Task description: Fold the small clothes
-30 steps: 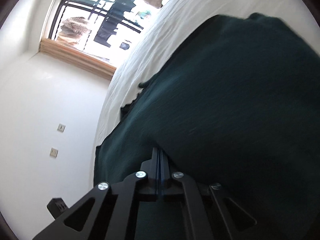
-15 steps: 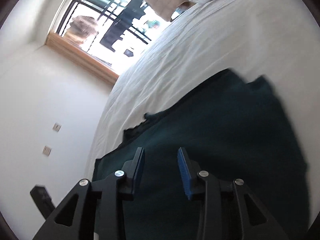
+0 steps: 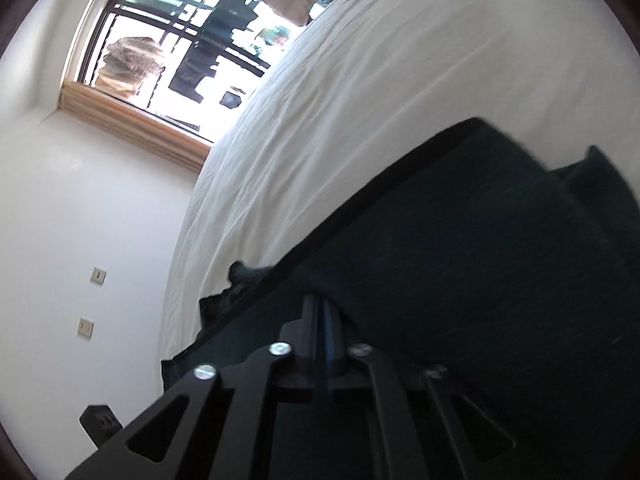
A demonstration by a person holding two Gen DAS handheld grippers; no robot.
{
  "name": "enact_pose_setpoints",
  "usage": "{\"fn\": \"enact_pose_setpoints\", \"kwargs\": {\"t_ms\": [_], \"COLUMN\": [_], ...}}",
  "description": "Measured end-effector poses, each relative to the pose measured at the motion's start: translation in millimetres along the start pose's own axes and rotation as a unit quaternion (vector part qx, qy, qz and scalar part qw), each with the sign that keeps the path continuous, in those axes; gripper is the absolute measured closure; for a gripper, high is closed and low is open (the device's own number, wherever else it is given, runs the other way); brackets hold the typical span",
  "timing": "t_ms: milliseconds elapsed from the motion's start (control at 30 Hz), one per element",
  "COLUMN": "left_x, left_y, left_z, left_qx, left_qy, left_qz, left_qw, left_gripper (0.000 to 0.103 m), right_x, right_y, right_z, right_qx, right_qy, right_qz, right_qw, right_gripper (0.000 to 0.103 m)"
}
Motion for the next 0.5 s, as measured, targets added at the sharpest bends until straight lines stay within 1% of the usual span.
{"fn": "enact_pose_setpoints", "kwargs": {"t_ms": [67, 100, 200, 233, 267, 300, 333, 367, 400, 433, 500], "left_x": [-1.1, -1.0, 0.4, -0.4, 0.0, -0.6, -0.7, -1.3, -1.2, -1.2, -0.8], "left_y": [1.3, 1.6, 2.7, 7.1, 6.4, 6.7, 7.5, 7.8, 7.2, 7.1, 6.9], "left_z": [3.8, 5.3, 10.6, 13.1, 13.8, 15.2, 16.1, 16.7, 17.0, 17.1, 17.5], "left_qx": [0.006, 0.01, 0.011, 0.013, 0.014, 0.015, 0.016, 0.016, 0.017, 0.017, 0.017], "left_qy": [0.005, 0.003, -0.007, -0.01, -0.013, -0.015, -0.014, -0.014, -0.013, -0.014, -0.015], "left_qz": [0.005, 0.004, -0.005, -0.009, -0.013, -0.015, -0.015, -0.014, -0.014, -0.015, -0.017], "left_qw": [1.0, 0.9999, 0.9999, 0.9998, 0.9997, 0.9997, 0.9997, 0.9997, 0.9997, 0.9997, 0.9996], "left_gripper": [0.041, 0.041, 0.041, 0.041, 0.041, 0.041, 0.041, 0.042, 0.042, 0.042, 0.042], "right_x": [4.8, 9.1, 16.2, 15.6, 12.1, 4.5, -6.1, -19.6, -32.2, -45.4, -57.0], "right_y": [9.5, 14.5, 20.4, 25.3, 32.6, 40.1, 43.2, 46.3, 45.3, 40.1, 28.7], "right_z": [-8.2, -12.5, -19.5, -20.6, -19.9, -18.1, -15.2, -8.2, 1.0, 11.0, 34.3], "right_qx": [0.017, 0.026, 0.037, 0.044, 0.05, 0.057, 0.061, 0.057, 0.048, 0.036, -0.002], "right_qy": [0.011, 0.015, 0.006, 0.015, 0.032, 0.045, 0.05, 0.056, 0.064, 0.075, 0.092], "right_qz": [0.008, 0.023, 0.03, 0.046, 0.068, 0.076, 0.057, 0.026, 0.002, -0.013, -0.023], "right_qw": [1.0, 0.999, 0.999, 0.998, 0.996, 0.994, 0.995, 0.996, 0.997, 0.996, 0.995], "right_gripper": [0.103, 0.103, 0.103, 0.103, 0.099, 0.095, 0.082, 0.068, 0.062, 0.055, 0.054]}}
Point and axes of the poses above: each gripper's, at about its wrist camera, not at the fingertips, and y roughly against the way its jaws point, x to its right, z to its underside, the point moved 9 cm from there along -y, roughly the way its jaws point, and after that the axes turned 6 degrees about -z, right-handed, at the moved point
